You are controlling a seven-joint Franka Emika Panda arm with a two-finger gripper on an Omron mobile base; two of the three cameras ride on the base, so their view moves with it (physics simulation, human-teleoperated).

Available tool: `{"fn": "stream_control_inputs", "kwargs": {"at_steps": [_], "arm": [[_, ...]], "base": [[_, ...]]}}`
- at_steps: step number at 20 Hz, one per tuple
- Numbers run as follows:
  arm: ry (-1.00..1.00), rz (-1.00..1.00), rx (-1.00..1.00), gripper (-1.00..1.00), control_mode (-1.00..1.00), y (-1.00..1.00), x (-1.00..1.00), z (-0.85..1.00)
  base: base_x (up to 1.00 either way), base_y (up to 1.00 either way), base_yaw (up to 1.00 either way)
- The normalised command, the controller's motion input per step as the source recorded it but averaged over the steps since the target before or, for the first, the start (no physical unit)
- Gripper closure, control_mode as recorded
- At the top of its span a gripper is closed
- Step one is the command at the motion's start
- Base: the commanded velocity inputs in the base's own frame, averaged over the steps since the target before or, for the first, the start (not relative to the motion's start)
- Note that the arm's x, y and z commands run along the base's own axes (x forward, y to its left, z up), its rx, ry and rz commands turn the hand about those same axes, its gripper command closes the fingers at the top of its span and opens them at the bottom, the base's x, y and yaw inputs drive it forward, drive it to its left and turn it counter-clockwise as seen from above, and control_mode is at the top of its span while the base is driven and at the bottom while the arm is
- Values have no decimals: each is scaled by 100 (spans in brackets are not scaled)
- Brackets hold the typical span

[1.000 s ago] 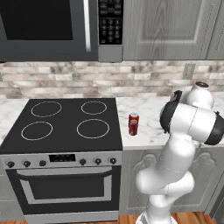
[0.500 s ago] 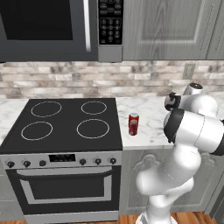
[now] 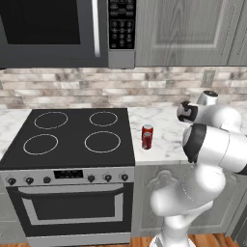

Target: Four empty soda cans are scattered around the kitchen. Gather all the cans and cluster them next to the stove for recycling.

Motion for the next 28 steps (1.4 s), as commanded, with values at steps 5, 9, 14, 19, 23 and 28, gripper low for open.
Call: {"fn": "stream_control_inputs", "kwargs": {"at_steps": [5,9,14,19,23,28], "arm": [[4,15,-1,100,-100,38,16,0],[0,8,-4,100,-100,42,24,0],[0,7,-3,100,-100,37,22,0],[0,7,-2,100,-100,28,19,0],[0,7,-1,100,-100,18,17,0],[0,8,0,100,-100,6,18,-3]], "base": [[0,0,0],[0,0,0],[0,0,0],[0,0,0],[0,0,0],[0,0,0]]}}
